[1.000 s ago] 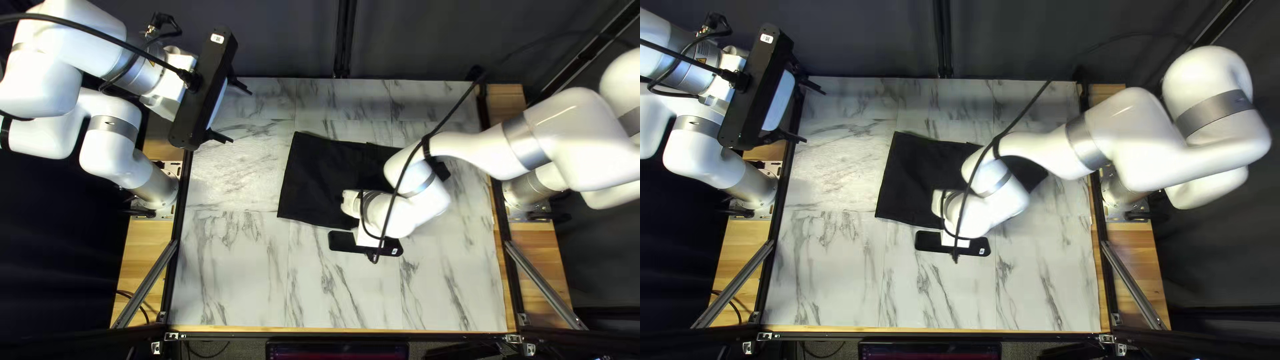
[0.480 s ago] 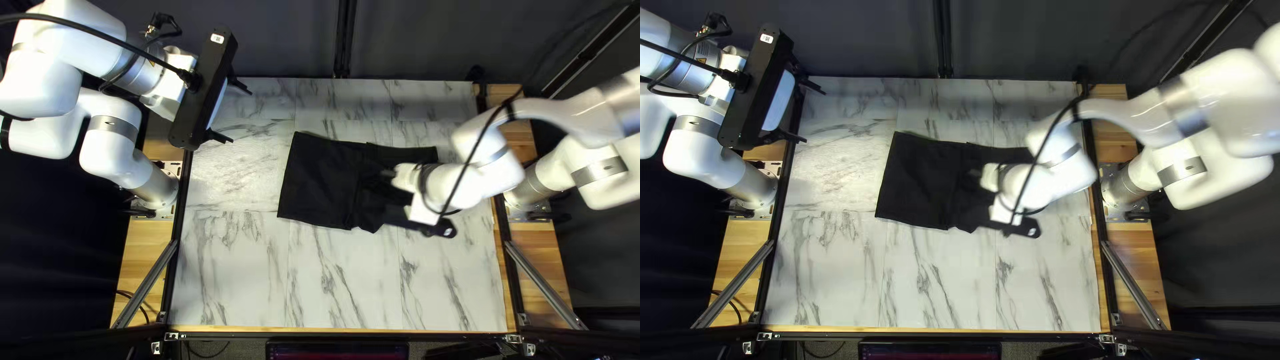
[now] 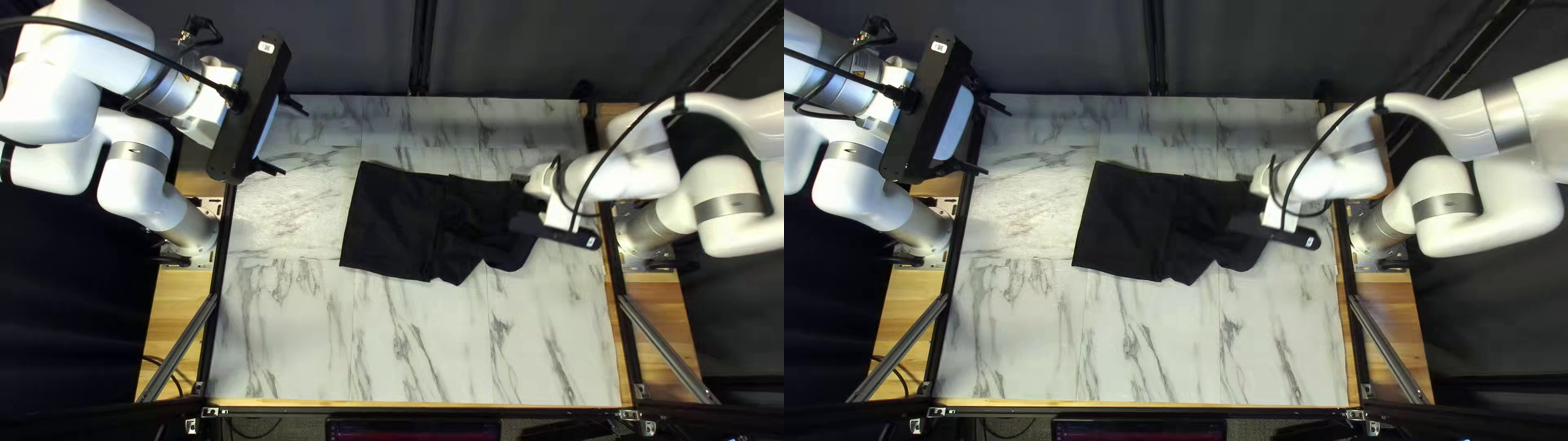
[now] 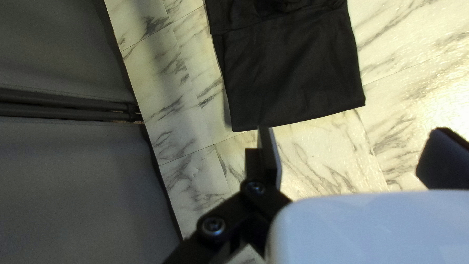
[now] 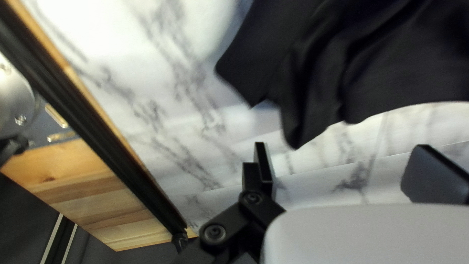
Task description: Fold t-shirt
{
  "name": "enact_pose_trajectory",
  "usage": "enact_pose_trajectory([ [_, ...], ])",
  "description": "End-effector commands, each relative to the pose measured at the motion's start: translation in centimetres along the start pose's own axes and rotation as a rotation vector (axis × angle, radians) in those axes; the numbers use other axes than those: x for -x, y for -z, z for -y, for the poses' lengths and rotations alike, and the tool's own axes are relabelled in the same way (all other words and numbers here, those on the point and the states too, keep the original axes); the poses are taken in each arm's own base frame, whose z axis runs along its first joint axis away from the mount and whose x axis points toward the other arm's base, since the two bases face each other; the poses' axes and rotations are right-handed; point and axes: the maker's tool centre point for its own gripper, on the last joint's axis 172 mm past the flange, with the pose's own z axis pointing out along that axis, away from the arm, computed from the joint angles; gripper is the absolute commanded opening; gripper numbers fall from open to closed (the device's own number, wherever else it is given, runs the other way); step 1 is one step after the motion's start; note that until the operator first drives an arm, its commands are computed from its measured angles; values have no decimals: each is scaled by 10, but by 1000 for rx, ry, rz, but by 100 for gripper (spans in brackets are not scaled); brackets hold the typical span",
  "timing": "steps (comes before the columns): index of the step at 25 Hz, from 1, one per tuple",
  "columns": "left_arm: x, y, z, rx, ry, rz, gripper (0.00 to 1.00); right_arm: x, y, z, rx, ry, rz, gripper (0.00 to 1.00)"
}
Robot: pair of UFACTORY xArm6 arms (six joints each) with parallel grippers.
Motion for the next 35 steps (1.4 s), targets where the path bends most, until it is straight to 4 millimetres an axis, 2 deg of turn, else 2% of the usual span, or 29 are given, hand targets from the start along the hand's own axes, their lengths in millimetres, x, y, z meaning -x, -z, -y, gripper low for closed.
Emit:
enact_pose_trajectory([
  [1, 0, 0, 0, 0, 0, 0, 100, 10, -30, 4, 2, 46, -11, 100],
  [3, 0, 0, 0, 0, 0, 0, 100, 14, -39, 2, 9, 63, -14, 100],
  [7, 0, 0, 0, 0, 0, 0, 100, 20, -58, 0, 22, 87, -18, 90],
  [9, 0, 0, 0, 0, 0, 0, 100, 21, -62, -1, 27, 91, -19, 68],
  [10, 0, 0, 0, 0, 0, 0, 100, 22, -63, -2, 33, 91, -19, 22],
  [11, 0, 0, 0, 0, 0, 0, 100, 21, -61, -4, 38, 89, -19, 0],
  [18, 0, 0, 0, 0, 0, 0, 100, 10, -27, -24, 81, 81, 9, 0],
  [24, 0, 0, 0, 0, 0, 0, 100, -2, -8, -36, 90, 89, 34, 0],
  [31, 0, 0, 0, 0, 0, 0, 100, -16, 34, -54, 94, 111, 80, 0],
  [35, 0, 0, 0, 0, 0, 0, 100, -20, 60, -78, 100, 123, 111, 0],
])
